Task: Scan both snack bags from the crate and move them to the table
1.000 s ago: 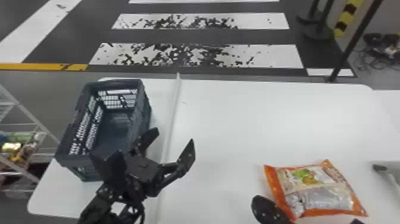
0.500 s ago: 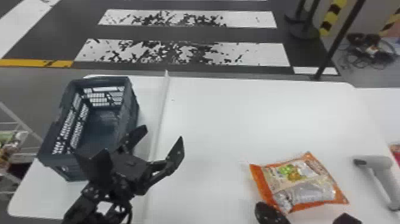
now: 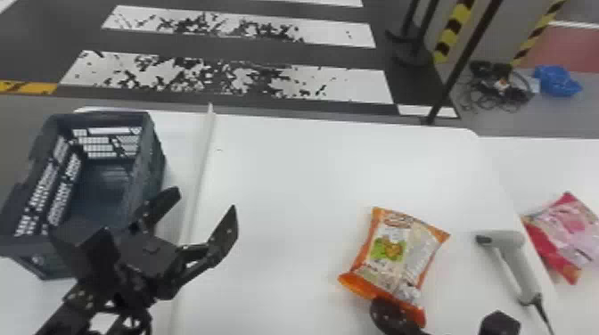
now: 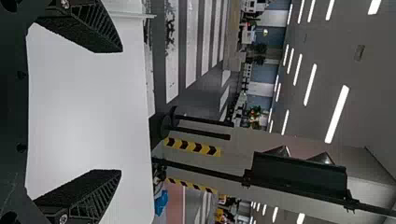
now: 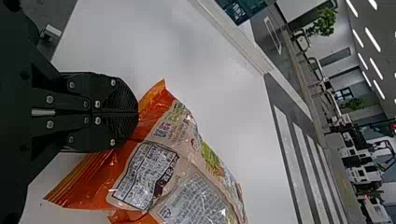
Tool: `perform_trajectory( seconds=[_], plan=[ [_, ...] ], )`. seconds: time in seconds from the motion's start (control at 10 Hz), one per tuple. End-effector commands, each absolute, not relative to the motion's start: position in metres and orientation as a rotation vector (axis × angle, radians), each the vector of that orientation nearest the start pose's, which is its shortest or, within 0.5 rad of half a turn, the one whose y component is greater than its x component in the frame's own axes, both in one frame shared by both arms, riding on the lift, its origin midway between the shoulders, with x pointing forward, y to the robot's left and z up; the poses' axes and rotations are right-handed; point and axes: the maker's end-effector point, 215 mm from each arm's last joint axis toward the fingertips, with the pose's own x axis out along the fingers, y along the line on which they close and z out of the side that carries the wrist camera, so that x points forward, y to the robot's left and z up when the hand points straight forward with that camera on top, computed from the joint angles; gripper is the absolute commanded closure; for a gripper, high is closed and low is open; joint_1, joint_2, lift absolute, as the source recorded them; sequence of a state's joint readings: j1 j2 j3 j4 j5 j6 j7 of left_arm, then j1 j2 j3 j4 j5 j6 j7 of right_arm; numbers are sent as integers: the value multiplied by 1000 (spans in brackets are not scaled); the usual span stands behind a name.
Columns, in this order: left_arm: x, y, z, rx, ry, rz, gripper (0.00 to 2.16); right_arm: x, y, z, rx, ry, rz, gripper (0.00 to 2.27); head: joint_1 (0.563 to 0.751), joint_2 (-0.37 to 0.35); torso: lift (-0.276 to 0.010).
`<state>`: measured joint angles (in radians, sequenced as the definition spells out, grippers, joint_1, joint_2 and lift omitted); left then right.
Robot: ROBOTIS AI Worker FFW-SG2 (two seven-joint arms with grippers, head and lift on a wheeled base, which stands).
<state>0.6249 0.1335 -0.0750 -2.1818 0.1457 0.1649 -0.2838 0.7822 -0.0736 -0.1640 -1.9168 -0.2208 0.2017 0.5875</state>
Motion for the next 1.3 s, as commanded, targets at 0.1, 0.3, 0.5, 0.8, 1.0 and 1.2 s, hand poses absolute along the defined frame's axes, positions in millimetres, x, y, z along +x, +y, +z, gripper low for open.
perform_trajectory(
  seconds=[0.1, 0.3, 0.5, 0.8, 1.0, 1.2],
  plan=[
    [384, 125, -359, -93, 178, -433, 70, 270, -234, -530, 265, 561, 373, 2243, 695, -150, -87],
    [380, 122, -356, -94, 175, -437, 70, 272, -251, -528, 265, 555, 344, 2243, 695, -189, -87],
    [377, 121, -354, -91, 170, -439, 70, 265, -259, -521, 323, 549, 348, 2243, 695, -231, -87],
    [376, 121, -350, -86, 161, -436, 70, 267, -247, -454, 422, 450, 400, 2246, 695, -234, -87],
    [369, 122, -342, -81, 156, -441, 70, 314, -249, -432, 365, 375, 427, 2246, 695, -226, -87],
    [366, 114, -329, -69, 145, -456, 70, 350, -257, -442, 322, 326, 449, 2243, 695, -215, -87]
  ],
)
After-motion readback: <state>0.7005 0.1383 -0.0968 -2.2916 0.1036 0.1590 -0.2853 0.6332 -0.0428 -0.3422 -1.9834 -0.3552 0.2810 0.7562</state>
